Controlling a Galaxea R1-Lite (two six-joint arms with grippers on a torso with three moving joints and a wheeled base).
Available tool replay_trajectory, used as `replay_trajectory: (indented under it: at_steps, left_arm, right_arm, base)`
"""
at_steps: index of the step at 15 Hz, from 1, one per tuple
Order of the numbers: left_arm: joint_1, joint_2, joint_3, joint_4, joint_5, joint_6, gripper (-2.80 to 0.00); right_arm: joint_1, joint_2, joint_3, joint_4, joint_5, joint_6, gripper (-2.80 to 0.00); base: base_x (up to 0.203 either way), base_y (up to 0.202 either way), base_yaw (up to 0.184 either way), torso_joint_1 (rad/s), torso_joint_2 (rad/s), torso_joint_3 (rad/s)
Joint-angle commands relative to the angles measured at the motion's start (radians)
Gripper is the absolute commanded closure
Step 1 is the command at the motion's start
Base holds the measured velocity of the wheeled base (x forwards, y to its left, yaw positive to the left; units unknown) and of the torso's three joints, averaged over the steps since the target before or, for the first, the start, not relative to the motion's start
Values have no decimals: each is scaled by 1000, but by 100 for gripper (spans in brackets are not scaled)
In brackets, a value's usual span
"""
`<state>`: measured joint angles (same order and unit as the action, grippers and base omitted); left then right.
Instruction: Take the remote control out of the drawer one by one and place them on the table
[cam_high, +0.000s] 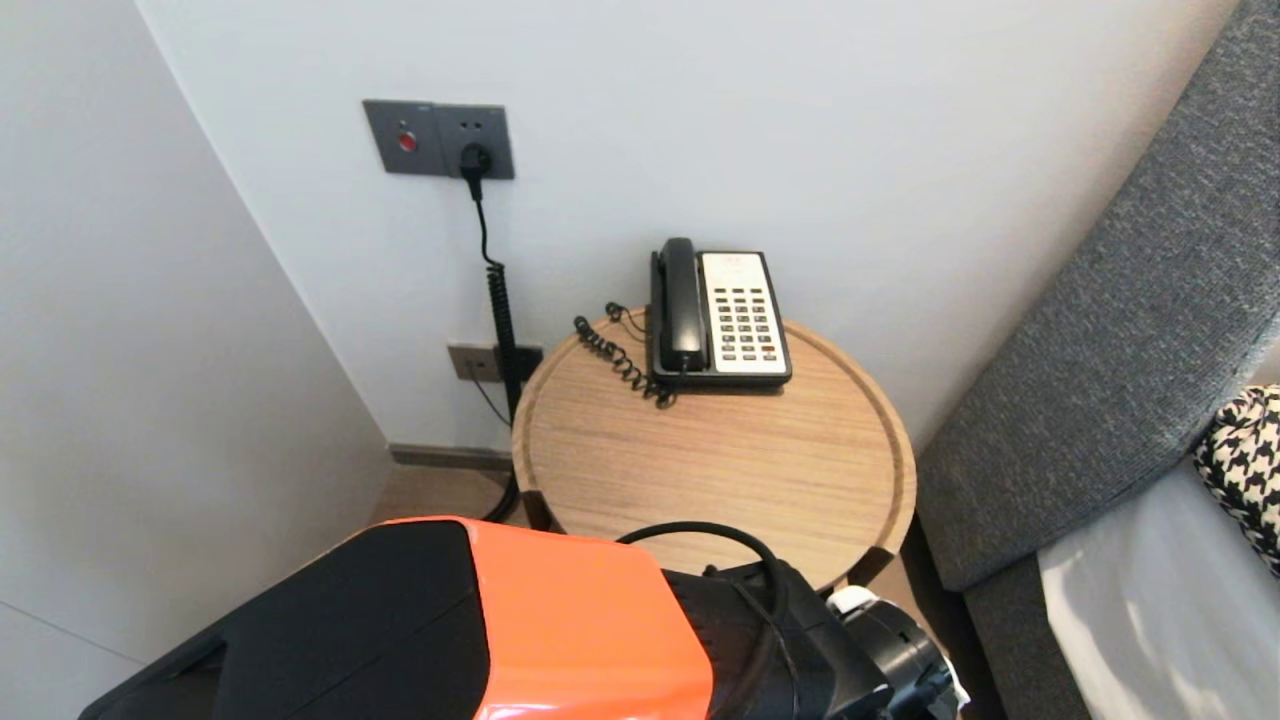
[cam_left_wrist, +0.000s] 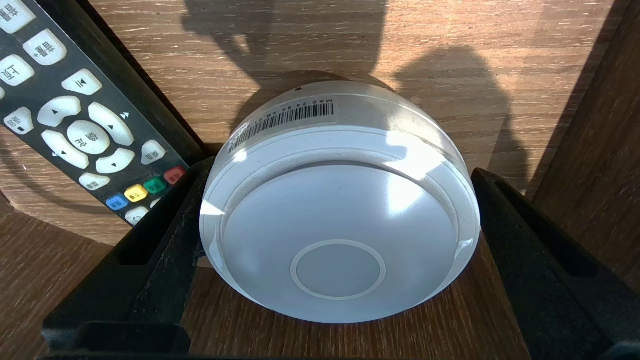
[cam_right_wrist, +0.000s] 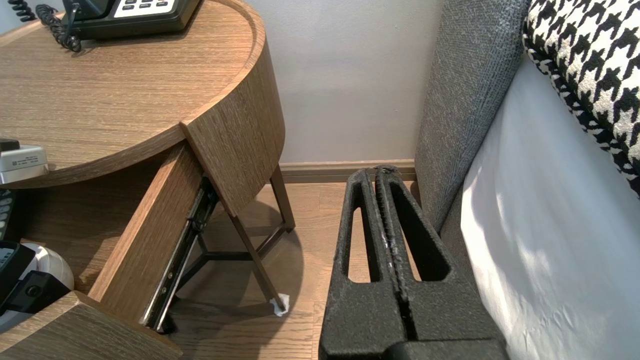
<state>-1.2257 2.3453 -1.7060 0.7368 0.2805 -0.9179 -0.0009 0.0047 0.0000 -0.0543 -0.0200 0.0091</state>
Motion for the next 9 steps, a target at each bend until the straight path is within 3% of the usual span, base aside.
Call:
replay_trajectory:
  at_steps: [1,3,4,9]
  left_arm:
    - [0,1,0,4,0,-6,-280]
    - [0,2,-1,4,-6,-6,-280]
    - [0,2,-1,4,-9,-6,0]
    - [0,0,0,4,-7,-6,0]
  right_arm:
    - [0,1,26,-1,0,0,0]
    - [-1,1,26,-1,0,0,0]
    - [0,1,26,-1,0,0,0]
    - [1,1,26,-1,0,0,0]
  base:
    - [0,0,0,0,0,0]
    - [0,0,0,0,0,0]
    - [0,0,0,0,0,0]
    - [0,0,0,0,0,0]
